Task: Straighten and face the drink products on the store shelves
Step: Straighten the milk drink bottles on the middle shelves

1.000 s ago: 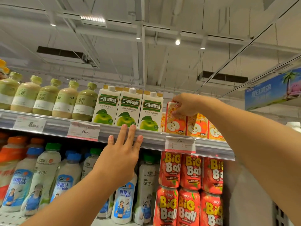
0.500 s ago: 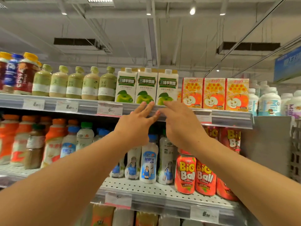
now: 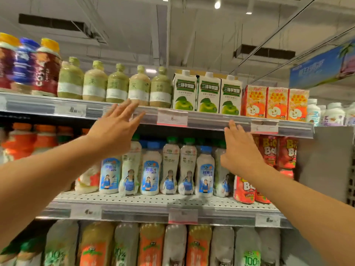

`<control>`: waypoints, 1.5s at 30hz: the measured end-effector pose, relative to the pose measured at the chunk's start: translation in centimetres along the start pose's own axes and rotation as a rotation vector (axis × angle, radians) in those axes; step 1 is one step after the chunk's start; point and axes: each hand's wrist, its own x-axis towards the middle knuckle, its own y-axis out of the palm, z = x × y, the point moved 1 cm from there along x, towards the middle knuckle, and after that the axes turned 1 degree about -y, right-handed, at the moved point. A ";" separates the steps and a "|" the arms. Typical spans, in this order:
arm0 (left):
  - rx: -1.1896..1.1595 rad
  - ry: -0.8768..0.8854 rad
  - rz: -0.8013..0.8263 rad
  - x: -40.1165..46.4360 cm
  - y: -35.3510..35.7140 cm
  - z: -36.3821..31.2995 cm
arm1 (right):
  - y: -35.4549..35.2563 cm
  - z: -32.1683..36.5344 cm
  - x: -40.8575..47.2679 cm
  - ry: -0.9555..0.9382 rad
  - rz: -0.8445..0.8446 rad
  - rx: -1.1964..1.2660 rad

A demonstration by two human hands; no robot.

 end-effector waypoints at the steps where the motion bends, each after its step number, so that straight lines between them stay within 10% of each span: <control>1: 0.020 0.004 0.014 -0.7 0.8 1.5 | -0.3 1.2 0.1 0.019 -0.003 0.015; 20: -0.276 0.227 -0.079 -6.7 8.3 0.9 | -1.5 9.9 2.3 -0.035 0.048 -0.027; 35: -0.394 -0.177 0.136 0.2 9.8 0.9 | -0.8 7.5 2.7 -0.142 0.022 0.061; 40: -0.402 -0.202 -0.025 0.4 9.2 0.3 | -1.0 7.2 2.6 -0.153 0.041 0.113; 45: -0.789 -0.248 -0.008 -1.6 8.8 -1.5 | -1.1 6.9 2.5 -0.174 0.065 0.155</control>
